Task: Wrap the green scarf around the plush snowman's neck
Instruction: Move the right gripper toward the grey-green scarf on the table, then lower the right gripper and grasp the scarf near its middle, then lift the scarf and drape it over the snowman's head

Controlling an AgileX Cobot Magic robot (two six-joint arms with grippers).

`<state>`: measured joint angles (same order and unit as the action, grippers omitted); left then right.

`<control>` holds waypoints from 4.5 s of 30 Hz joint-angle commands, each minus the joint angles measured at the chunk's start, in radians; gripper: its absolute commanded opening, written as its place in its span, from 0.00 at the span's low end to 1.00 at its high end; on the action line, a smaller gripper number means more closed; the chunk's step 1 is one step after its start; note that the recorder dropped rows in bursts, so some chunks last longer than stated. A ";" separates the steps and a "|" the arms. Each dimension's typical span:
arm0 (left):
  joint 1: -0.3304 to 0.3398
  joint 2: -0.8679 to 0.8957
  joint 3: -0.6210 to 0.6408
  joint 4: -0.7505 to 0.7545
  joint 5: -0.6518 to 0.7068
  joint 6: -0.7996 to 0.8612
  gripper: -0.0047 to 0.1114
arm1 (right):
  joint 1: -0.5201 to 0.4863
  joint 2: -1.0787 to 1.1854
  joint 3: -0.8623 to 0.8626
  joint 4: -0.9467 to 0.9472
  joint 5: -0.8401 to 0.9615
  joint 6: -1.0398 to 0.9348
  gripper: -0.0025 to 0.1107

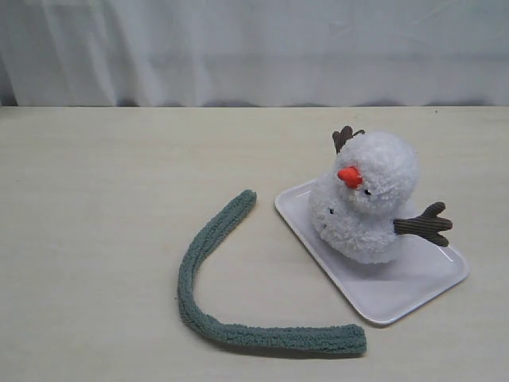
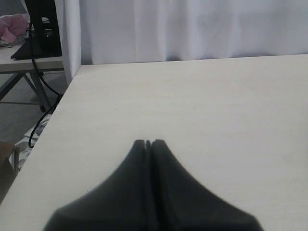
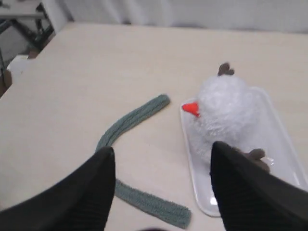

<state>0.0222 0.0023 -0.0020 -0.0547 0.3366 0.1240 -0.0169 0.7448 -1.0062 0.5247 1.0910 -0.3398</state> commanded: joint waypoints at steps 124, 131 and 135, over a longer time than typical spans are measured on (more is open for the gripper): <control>0.000 -0.002 0.002 0.001 -0.014 0.000 0.04 | 0.741 0.837 -0.340 -1.165 -0.142 0.713 0.06; 0.000 -0.002 0.002 0.001 -0.014 0.000 0.04 | 0.741 0.835 -0.340 -1.099 -0.305 0.663 0.06; 0.000 -0.002 0.002 0.001 -0.014 0.000 0.04 | 0.738 0.835 -0.340 -1.173 -0.159 0.663 0.06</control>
<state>0.0222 0.0023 -0.0020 -0.0547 0.3366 0.1240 0.7261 1.5825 -1.3405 -0.5985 0.8512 0.3320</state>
